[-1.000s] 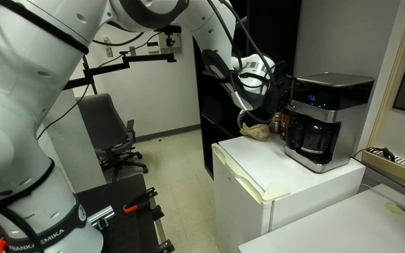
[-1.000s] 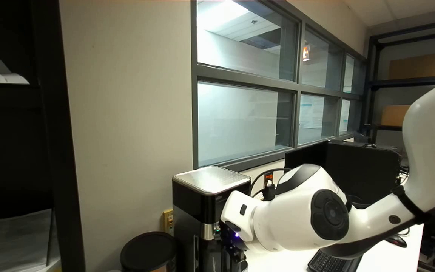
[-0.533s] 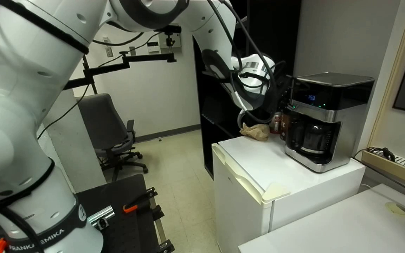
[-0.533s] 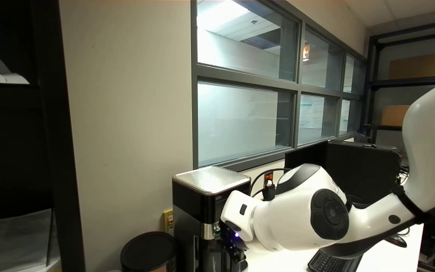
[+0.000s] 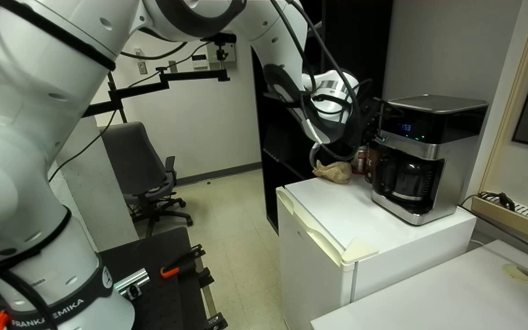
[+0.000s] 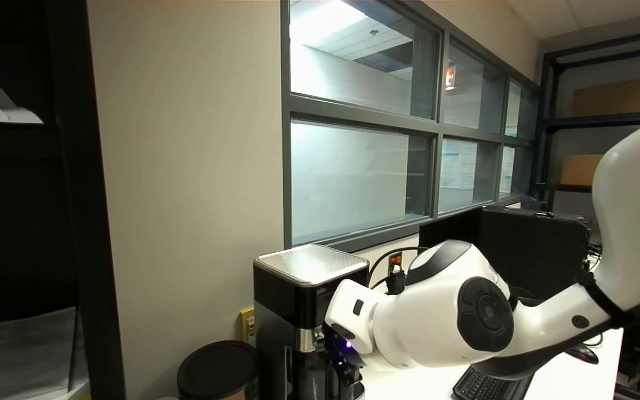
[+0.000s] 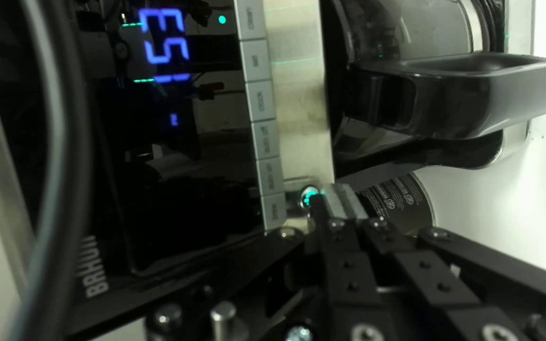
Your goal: Press the button on the coffee machine
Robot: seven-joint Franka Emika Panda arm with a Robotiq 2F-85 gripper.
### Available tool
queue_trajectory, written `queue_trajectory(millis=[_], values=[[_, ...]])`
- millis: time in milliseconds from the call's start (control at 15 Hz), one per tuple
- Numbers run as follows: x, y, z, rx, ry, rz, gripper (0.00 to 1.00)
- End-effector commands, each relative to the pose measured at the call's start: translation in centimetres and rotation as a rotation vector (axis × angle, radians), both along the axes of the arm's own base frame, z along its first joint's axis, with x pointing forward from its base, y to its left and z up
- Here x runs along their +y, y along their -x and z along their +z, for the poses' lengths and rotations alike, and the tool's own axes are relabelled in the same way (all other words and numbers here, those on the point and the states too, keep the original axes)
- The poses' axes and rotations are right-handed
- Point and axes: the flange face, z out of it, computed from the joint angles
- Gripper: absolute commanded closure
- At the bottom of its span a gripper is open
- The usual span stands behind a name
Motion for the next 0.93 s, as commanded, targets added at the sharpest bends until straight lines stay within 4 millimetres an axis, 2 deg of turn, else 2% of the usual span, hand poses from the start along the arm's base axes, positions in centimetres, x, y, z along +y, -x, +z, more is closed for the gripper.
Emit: queue_trajectory(millis=[0,400,867], values=[[-0.7,-0.4,1.7,-0.035,0.010,-0.003,1.00],[-0.8,-0.3,2.6,-0.050,0.007,0.004,1.00],[-1.2,0.7,2.4,-0.016,-0.001,0.011,1.00]])
